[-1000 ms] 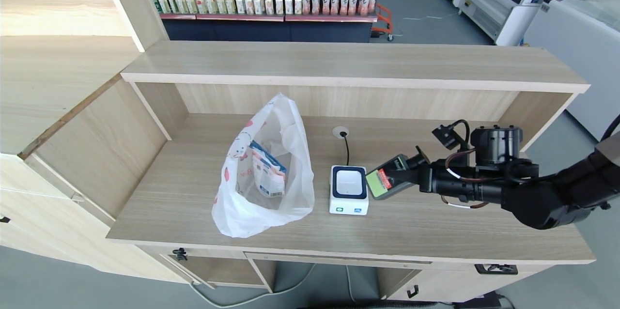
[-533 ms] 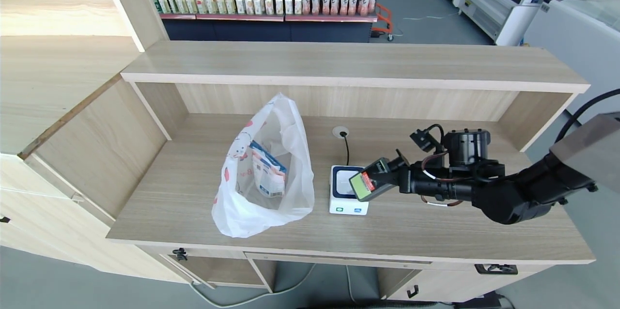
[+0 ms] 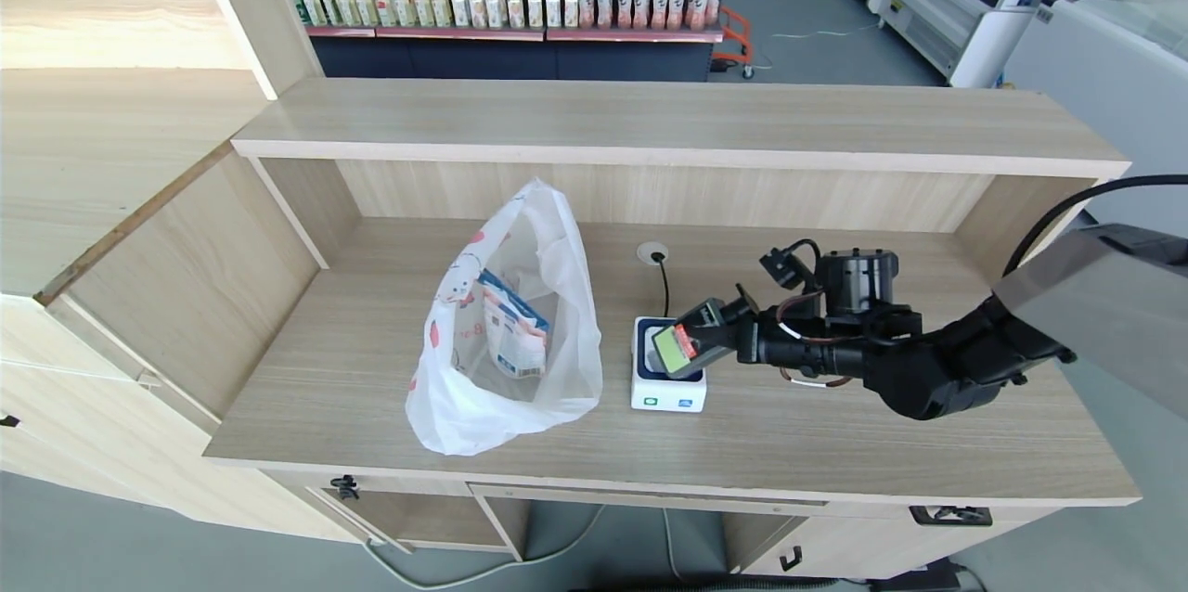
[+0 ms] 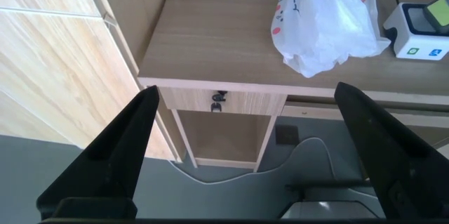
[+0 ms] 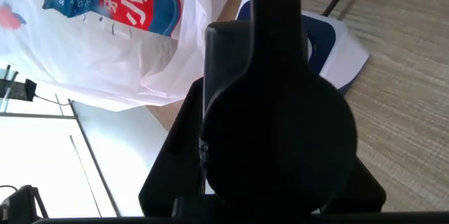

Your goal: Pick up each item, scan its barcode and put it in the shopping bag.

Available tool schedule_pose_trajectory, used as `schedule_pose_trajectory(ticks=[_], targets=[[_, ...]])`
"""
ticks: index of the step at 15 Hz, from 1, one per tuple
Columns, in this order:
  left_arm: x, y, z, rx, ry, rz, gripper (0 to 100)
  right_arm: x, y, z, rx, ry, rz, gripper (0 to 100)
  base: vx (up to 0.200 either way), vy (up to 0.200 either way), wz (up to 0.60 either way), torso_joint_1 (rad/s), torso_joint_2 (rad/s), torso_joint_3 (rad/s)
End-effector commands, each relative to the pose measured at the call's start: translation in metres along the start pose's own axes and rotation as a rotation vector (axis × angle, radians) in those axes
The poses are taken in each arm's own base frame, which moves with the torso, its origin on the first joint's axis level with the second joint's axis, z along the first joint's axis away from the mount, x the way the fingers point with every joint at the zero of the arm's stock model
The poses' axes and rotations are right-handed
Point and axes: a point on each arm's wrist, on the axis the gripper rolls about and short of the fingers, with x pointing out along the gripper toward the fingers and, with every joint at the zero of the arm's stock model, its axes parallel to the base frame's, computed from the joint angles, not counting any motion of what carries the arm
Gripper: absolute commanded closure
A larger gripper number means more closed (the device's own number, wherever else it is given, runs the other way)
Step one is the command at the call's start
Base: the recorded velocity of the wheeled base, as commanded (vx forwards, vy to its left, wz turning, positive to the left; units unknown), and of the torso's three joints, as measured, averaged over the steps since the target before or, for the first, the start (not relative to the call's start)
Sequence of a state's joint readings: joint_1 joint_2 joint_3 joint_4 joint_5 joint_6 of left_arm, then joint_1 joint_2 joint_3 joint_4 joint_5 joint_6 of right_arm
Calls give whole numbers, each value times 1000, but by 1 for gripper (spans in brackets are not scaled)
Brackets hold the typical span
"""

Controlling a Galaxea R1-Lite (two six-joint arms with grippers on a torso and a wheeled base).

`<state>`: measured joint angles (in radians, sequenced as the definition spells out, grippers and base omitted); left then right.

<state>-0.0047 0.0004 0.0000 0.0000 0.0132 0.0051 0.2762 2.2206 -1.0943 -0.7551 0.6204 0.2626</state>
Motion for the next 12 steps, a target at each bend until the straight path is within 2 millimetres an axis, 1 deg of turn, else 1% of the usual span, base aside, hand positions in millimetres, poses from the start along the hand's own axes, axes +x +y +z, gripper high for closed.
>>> schedule_pose_trajectory(ticks=[1, 4, 7, 9, 10, 11, 12], targets=[[0, 0, 0, -1, 0, 1, 0, 10, -1, -7, 4, 19, 9, 100, 0, 0, 0, 0, 0, 0], [0, 0, 0, 1, 0, 1, 0, 19, 1, -8, -5, 20, 20, 100, 0, 0, 0, 0, 0, 0], [0, 0, 0, -1, 0, 1, 0, 19, 4, -4, -8, 11, 21, 100, 0, 0, 0, 0, 0, 0], [0, 0, 0, -1, 0, 1, 0, 6, 17, 14, 13, -32, 32, 100, 0, 0, 0, 0, 0, 0], [0, 0, 0, -1, 0, 1, 0, -5, 26, 24, 18, -59, 39, 100, 0, 0, 0, 0, 0, 0], [0, 0, 0, -1, 0, 1, 0, -23, 38, 36, 2, -92, 41, 100, 0, 0, 0, 0, 0, 0], [0, 0, 0, 1, 0, 1, 0, -36, 43, 41, -6, -109, 36, 100, 0, 0, 0, 0, 0, 0]])
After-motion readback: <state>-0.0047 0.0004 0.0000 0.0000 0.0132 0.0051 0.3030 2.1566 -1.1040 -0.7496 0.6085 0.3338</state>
